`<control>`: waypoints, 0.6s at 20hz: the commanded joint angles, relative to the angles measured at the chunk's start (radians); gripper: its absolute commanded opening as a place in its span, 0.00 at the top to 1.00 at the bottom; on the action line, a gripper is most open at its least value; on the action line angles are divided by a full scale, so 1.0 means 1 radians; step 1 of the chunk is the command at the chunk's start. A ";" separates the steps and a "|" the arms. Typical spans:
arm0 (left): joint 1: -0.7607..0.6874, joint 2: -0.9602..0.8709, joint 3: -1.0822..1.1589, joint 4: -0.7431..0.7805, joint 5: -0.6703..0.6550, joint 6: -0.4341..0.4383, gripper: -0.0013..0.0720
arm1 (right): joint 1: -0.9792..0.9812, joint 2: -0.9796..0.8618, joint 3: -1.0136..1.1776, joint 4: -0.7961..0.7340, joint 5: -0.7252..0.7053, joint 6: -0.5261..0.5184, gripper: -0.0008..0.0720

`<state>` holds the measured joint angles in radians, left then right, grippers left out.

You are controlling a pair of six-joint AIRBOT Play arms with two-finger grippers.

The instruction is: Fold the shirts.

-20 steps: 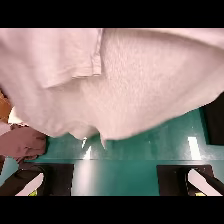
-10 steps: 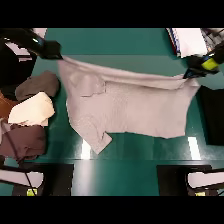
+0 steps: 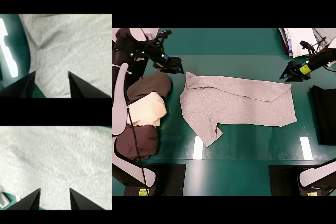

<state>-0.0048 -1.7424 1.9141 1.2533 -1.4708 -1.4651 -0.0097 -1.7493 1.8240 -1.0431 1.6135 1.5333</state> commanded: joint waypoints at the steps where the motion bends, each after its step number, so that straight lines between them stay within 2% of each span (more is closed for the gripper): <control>1: 0.042 0.099 -0.149 0.002 -0.010 -0.003 0.31 | -0.054 0.124 -0.176 0.053 -0.011 -0.073 0.43; 5: 0.043 0.338 -0.601 -0.004 0.170 -0.003 0.31 | -0.105 0.357 -0.507 0.055 -0.127 -0.094 0.43; 8: 0.043 0.456 -0.896 -0.007 0.257 -0.002 0.31 | -0.134 0.481 -0.667 0.055 -0.148 -0.095 0.43; 11: 0.043 0.482 -1.050 -0.096 0.354 0.006 0.31 | -0.143 0.556 -0.747 0.055 -0.155 -0.095 0.43; 12: 0.043 0.482 -1.081 -0.145 0.391 0.033 0.31 | -0.143 0.573 -0.764 0.055 -0.157 -0.095 0.43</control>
<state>0.0368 -1.2987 0.9836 1.1984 -1.1908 -1.4647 -0.1425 -1.2514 1.1481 -0.9913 1.4742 1.4422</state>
